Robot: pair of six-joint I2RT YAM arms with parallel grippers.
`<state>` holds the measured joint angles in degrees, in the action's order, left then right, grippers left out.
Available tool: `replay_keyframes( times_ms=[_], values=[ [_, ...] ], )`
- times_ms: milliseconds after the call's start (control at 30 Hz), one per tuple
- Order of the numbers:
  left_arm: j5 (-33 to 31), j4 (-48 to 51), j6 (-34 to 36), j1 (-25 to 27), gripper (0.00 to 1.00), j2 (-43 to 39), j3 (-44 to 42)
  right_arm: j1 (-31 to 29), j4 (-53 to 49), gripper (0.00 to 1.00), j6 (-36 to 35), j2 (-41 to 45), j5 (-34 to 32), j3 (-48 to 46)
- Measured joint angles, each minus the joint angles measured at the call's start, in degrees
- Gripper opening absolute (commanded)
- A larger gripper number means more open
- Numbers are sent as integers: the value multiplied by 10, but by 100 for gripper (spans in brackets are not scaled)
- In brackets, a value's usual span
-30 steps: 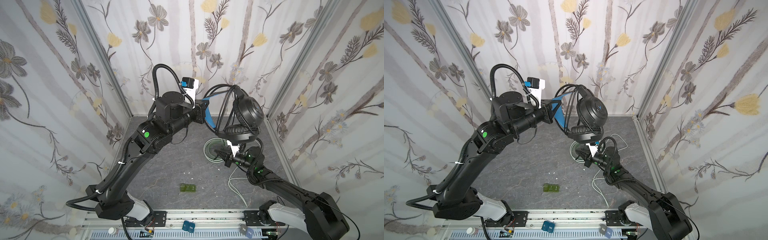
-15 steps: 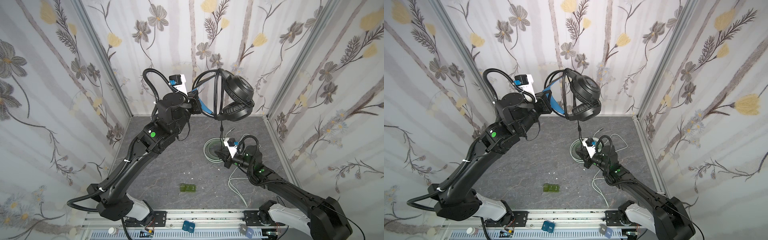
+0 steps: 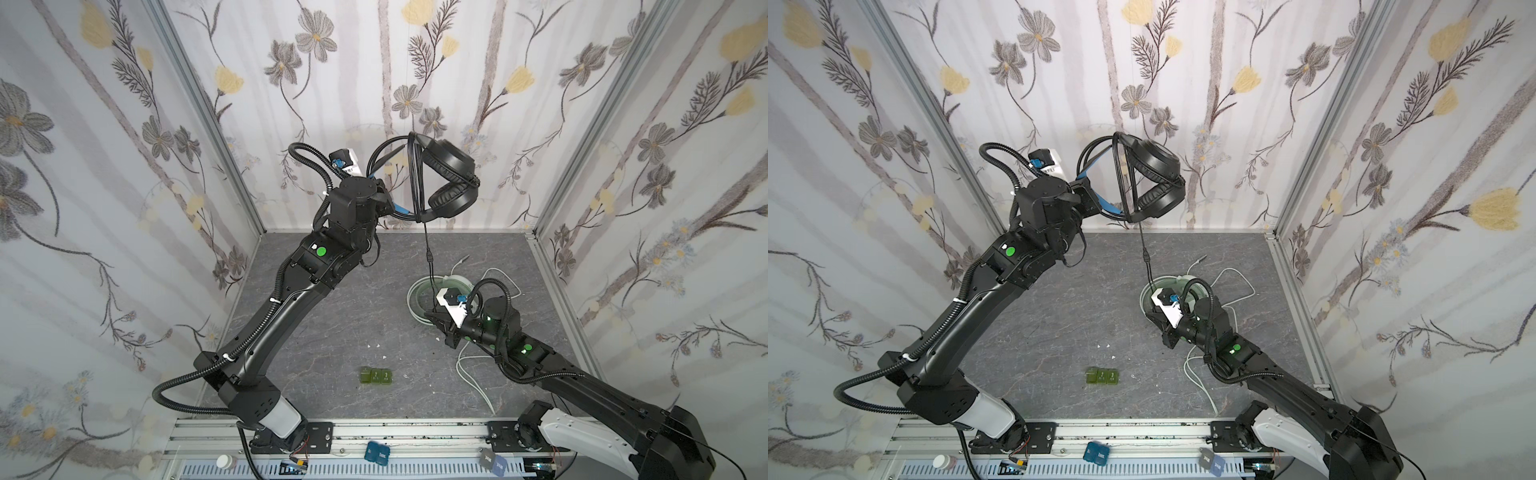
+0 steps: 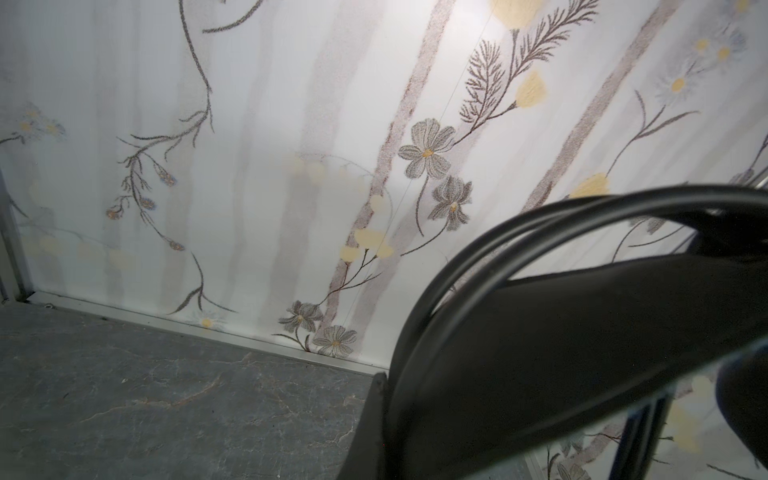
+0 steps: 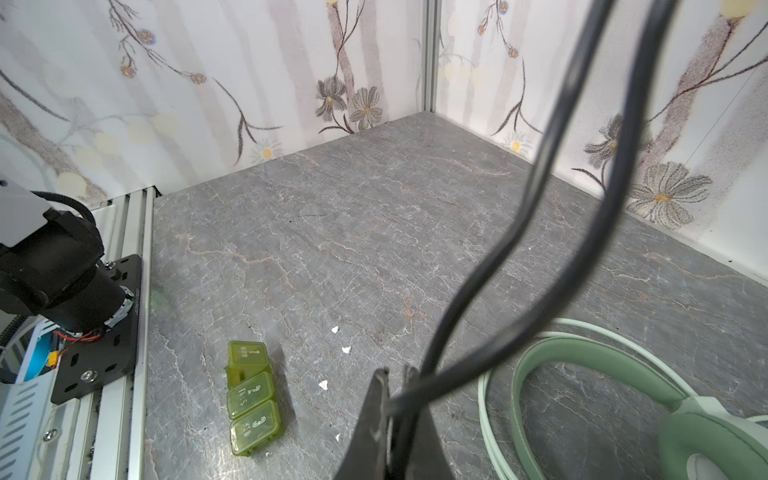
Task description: Wrap the headphones
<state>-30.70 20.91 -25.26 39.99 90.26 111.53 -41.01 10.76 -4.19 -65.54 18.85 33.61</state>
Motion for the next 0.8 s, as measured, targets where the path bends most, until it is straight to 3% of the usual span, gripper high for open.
replay_keyframes(
  times_ms=[467, 800],
  values=[
    [-24, 55, -26, -45, 0, 61, -17, -123, -77, 0, -75, 31, -59, 43],
    [-60, 48, 74, -26, 0, 62, -106, -131, -173, 0, -123, 21, -73, 171]
  ],
)
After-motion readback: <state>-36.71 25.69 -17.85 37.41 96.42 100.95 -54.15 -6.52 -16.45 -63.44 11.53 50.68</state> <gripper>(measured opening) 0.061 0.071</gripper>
